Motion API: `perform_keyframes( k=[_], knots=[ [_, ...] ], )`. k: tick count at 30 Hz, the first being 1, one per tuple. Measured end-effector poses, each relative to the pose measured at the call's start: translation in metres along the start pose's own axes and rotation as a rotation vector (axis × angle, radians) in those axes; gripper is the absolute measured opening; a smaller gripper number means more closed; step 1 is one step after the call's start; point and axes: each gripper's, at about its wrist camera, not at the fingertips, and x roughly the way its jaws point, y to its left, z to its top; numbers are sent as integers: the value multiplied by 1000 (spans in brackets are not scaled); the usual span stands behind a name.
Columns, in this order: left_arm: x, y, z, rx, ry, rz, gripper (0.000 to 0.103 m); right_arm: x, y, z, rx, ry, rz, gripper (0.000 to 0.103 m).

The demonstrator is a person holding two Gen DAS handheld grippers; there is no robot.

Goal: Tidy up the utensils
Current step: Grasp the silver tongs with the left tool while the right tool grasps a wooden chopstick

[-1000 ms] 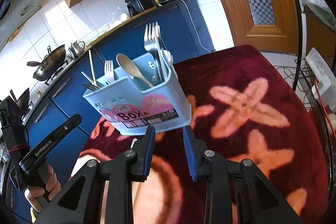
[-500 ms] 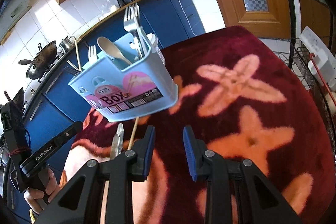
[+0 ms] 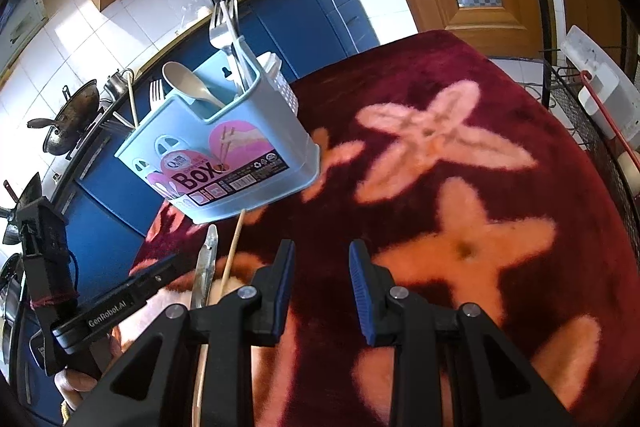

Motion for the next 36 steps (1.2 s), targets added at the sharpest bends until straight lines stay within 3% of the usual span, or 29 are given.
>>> perform_keyframes(
  k=[5,15,24,36],
  knots=[
    [14,-5,-3,-4,47,-7,31,-1,-4,-2,10,3,7,31],
    [25,-10,1,9,62,3,31,2,-9,-3,25,11,18,31],
    [26,-6,3,2,56,4,9,5,-11,-5,32,20,20,31],
    [12,5,2,-43,9,3,6,3,-3,-6,13,25,18,31]
  ],
)
